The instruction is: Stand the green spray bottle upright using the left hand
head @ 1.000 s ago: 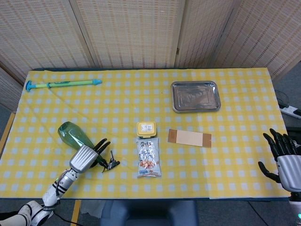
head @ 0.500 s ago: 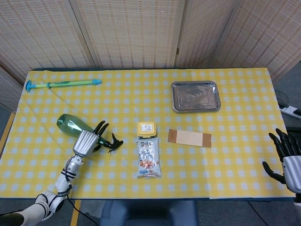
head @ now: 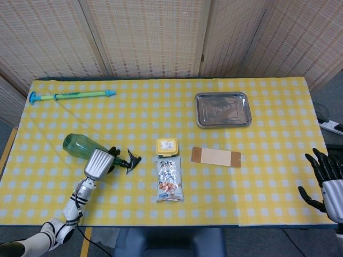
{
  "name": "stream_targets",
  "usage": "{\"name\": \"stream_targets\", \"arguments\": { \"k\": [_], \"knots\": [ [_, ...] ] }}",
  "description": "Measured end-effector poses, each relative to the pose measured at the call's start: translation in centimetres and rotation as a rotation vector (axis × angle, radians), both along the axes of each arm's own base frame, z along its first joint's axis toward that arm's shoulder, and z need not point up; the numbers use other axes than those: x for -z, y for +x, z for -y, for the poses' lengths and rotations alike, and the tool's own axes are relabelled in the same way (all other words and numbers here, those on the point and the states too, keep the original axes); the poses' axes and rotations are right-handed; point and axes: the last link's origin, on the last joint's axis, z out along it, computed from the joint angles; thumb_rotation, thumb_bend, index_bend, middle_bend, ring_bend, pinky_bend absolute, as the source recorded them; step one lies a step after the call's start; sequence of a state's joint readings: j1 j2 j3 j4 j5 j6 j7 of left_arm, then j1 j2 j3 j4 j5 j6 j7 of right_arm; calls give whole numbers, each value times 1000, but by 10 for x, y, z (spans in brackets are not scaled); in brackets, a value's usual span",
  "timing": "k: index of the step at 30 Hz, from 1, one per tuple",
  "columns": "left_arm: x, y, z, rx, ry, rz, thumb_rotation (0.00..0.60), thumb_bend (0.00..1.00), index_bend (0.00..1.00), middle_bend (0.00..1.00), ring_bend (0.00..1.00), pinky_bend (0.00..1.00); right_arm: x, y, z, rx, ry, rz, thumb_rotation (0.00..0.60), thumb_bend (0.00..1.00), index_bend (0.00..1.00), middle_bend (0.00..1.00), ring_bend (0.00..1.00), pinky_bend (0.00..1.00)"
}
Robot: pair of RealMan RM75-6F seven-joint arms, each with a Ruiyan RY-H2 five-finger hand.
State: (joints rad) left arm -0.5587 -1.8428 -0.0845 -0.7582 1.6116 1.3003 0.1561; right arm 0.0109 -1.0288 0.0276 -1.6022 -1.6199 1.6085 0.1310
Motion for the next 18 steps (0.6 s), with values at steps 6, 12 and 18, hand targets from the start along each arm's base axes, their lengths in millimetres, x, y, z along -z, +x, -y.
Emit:
{"name": "stream_targets", "arguments": {
  "k": [6,12,18],
  "knots": [
    [0,-2,4,-25,6,-55,600,195,446,476,1000,1000,0,1,-3,-9,2,0,600,355,0,0,0,0],
    [1,0,5,-10,14,-63,600,195,441,446,1000,1000,0,1,-2,-7,4,1,600,355,0,0,0,0],
    [8,2,4,-12,-2,-52,600,195,445,443,1000,1000,-1,1,-2,-8,2,5,600,354,0,0,0,0]
  ]
}}
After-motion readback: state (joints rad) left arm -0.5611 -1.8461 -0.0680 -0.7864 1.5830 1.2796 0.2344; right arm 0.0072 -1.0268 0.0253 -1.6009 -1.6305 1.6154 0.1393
